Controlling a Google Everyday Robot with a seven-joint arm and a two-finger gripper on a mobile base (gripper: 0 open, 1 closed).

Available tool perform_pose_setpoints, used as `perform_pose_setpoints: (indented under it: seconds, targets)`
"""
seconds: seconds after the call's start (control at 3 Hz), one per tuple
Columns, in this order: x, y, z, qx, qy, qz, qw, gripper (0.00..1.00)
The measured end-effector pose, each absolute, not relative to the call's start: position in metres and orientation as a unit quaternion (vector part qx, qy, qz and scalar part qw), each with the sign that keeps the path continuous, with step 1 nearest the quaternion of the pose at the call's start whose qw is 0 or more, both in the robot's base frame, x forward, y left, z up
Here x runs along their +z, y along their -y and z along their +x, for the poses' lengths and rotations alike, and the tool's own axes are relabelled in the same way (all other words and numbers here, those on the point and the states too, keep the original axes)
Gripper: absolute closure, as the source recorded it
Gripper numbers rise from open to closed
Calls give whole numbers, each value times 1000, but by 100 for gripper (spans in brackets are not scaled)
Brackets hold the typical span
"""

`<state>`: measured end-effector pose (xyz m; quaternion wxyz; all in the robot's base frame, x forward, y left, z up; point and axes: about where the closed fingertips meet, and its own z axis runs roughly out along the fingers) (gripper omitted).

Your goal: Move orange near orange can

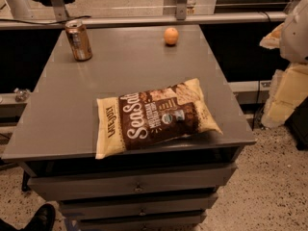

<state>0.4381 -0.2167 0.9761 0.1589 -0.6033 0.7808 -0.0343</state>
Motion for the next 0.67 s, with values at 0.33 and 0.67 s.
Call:
perform_pose_setpoints:
  seconds: [0.33, 0.67]
  targets:
    - [976, 217, 438, -34, -781, -603, 159, 0]
    - [967, 210, 463, -27, -780, -598, 184, 0]
